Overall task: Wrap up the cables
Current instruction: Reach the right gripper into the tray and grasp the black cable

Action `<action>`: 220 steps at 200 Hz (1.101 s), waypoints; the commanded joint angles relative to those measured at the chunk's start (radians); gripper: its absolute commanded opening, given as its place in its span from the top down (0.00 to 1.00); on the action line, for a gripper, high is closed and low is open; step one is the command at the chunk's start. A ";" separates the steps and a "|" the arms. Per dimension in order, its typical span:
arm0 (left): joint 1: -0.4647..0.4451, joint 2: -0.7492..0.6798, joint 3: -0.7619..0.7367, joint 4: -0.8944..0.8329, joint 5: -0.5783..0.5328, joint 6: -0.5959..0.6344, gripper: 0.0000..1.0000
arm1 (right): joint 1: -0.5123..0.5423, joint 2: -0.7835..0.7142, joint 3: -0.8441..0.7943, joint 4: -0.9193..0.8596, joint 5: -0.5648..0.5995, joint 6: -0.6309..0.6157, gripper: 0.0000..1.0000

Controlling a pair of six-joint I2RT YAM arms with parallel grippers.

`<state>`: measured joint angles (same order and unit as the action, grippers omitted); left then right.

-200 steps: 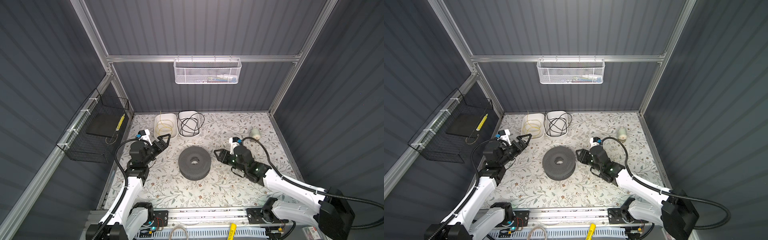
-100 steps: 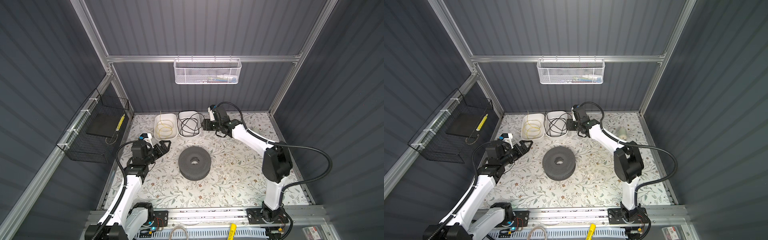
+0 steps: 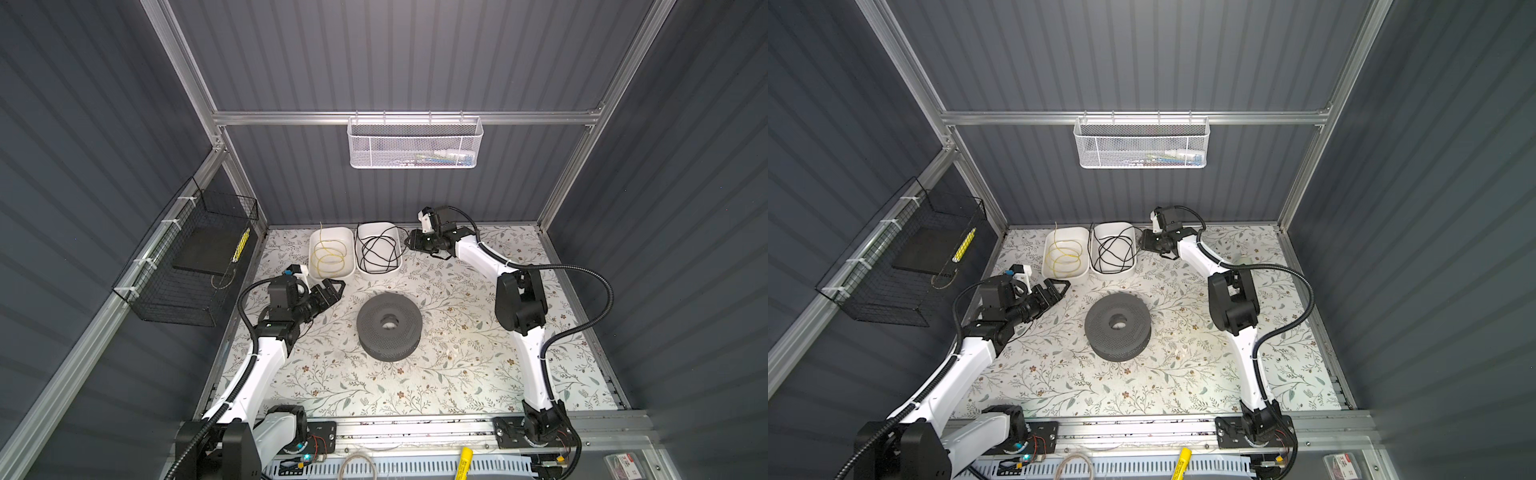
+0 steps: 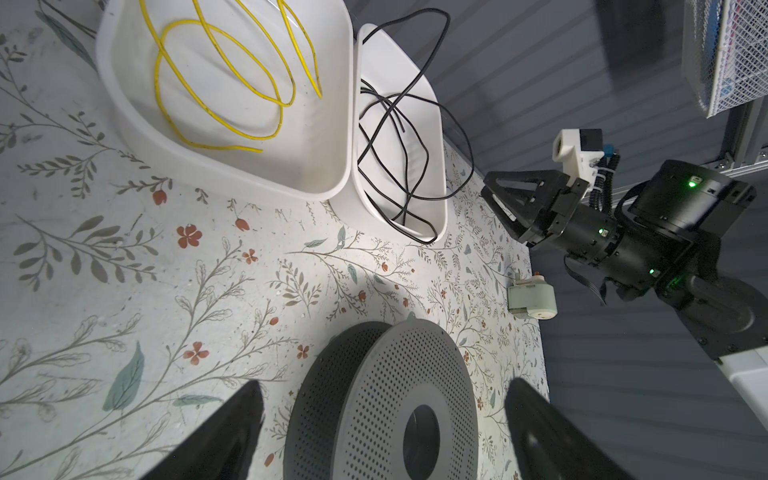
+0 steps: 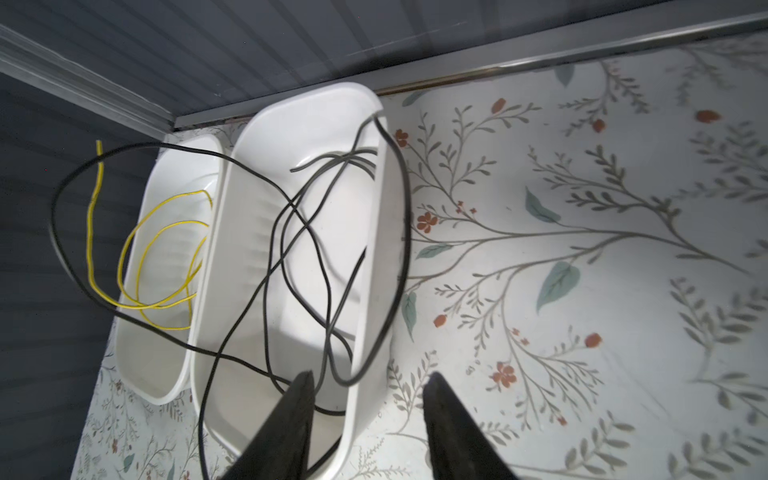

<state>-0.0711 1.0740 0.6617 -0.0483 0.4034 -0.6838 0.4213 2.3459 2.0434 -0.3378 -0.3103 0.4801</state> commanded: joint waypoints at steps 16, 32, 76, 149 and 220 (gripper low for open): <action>-0.001 -0.010 0.035 0.012 0.026 0.003 0.08 | 0.000 0.067 0.081 -0.017 -0.073 0.041 0.64; -0.002 -0.014 0.039 0.006 0.026 0.004 0.08 | 0.000 0.074 0.078 -0.007 -0.066 0.052 0.66; -0.002 -0.003 0.057 0.002 0.027 0.005 0.08 | 0.001 0.051 0.070 -0.002 -0.057 0.040 0.67; -0.001 0.009 0.070 0.006 0.033 0.001 0.08 | -0.011 0.110 0.123 0.017 -0.085 0.059 0.71; -0.001 0.008 0.074 -0.007 0.028 0.013 0.08 | -0.013 0.030 0.027 0.057 -0.058 0.021 0.67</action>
<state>-0.0711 1.0805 0.7067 -0.0448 0.4194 -0.6838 0.4149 2.4401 2.1517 -0.3183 -0.3779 0.5255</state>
